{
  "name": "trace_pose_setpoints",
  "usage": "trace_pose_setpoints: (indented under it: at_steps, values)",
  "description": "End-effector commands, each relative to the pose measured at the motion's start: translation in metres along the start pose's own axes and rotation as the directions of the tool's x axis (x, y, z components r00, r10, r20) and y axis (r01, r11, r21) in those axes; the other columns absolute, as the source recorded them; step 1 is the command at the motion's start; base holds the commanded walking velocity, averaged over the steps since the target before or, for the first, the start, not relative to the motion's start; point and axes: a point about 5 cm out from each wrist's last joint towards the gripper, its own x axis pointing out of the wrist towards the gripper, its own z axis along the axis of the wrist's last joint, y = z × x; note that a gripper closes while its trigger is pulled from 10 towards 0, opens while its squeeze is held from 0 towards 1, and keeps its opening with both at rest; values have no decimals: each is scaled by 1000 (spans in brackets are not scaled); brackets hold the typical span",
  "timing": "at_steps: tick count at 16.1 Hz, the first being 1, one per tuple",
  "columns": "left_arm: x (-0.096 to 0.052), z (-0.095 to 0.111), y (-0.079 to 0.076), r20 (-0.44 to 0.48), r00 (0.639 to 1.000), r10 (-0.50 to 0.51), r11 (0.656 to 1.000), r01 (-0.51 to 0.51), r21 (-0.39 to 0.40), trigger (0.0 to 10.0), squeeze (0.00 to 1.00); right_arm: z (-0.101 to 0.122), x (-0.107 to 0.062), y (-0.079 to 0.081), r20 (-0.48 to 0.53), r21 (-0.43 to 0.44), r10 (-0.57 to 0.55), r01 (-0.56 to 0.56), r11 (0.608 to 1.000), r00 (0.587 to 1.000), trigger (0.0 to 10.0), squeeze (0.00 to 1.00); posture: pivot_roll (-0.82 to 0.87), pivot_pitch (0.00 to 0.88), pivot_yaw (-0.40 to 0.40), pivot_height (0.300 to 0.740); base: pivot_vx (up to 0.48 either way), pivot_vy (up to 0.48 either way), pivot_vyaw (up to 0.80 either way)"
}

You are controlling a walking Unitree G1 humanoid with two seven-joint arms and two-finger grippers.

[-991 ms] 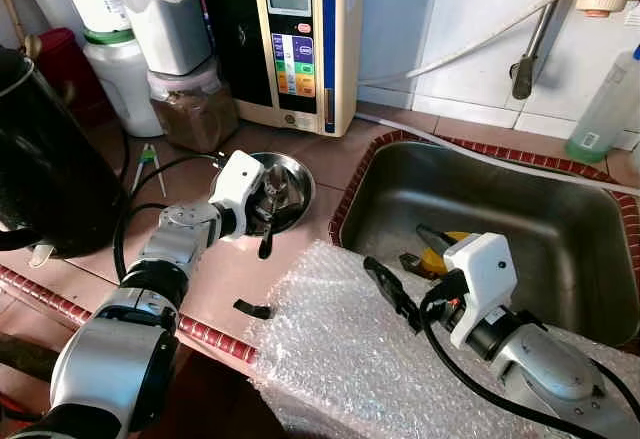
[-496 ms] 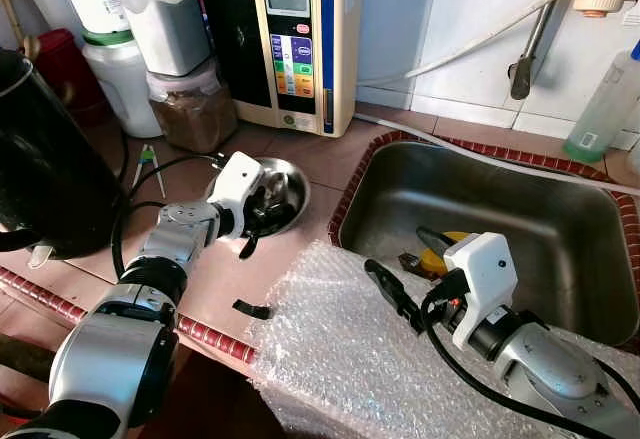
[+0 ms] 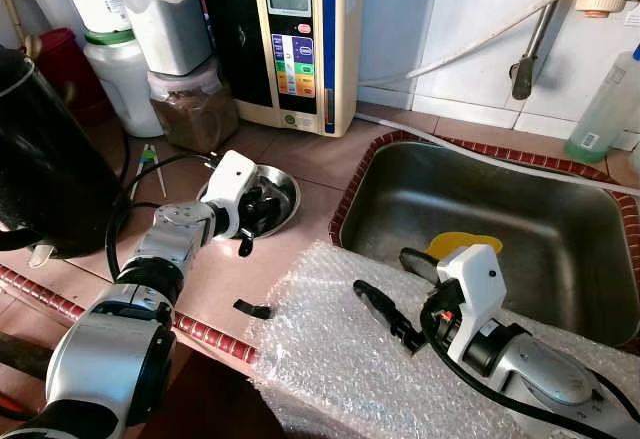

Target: Kitchen organization

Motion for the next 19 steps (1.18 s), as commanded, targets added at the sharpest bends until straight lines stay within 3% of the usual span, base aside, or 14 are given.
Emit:
trace_pose_setpoints:
  at_steps: [1, 6, 10, 14, 15, 16, 17, 19]
  values:
    - [-1, 5, 4, 12, 999, 29, 999, -30, 13, 0, 0, 5, -2, 3, 15, -14, 11, -11, 1000, 1000, 10000, 0, -102, 33, 82, 740, 0, 0, 0]
    - [0, 11, 4, 51, 998, 42, 999, -42, -7, 0, 0, 7, -2, 3, 14, -6, 13, -13, 1000, 1000, 10000, 0, -104, 40, 81, 740, 0, 0, 0]
    - [0, 24, 8, 134, 987, 87, 996, -84, -29, 0, 0, 7, -1, 3, 14, -5, 13, -13, 1000, 1000, 10000, 0, -106, 41, 80, 740, 0, 0, 0]
    - [-4, 34, 13, 195, 975, 110, 994, -111, -6, 0, 0, 7, -2, 2, 10, -4, 6, -6, 1000, 1000, 10000, 0, -111, 47, 79, 740, 0, 0, 0]
    - [-5, 35, 14, 198, 975, 105, 993, -112, 24, 2118, 0, 7, -2, 2, 10, -3, 5, -5, 1000, 1000, 10000, 0, -111, 48, 78, 740, 0, 0, 0]
    - [-8, 36, 15, 188, 980, 70, 994, -84, 68, 10000, 353, 6, -3, 2, 6, -5, 3, -3, 1000, 1000, 10000, 0, -109, 48, 77, 740, 0, 0, 0]
    - [-9, 36, 16, 180, 983, 46, 995, -61, 79, 10000, 1000, 6, -3, 2, 4, -6, 3, -3, 1000, 1000, 10000, 0, -109, 48, 77, 740, 0, 0, 0]
    - [-19, 37, 25, 143, 989, -35, 993, 18, 116, 10000, 1000, 6, -3, 2, 4, -9, 4, -4, 1000, 1000, 10000, 0, -103, 49, 75, 740, 0, 0, 0]
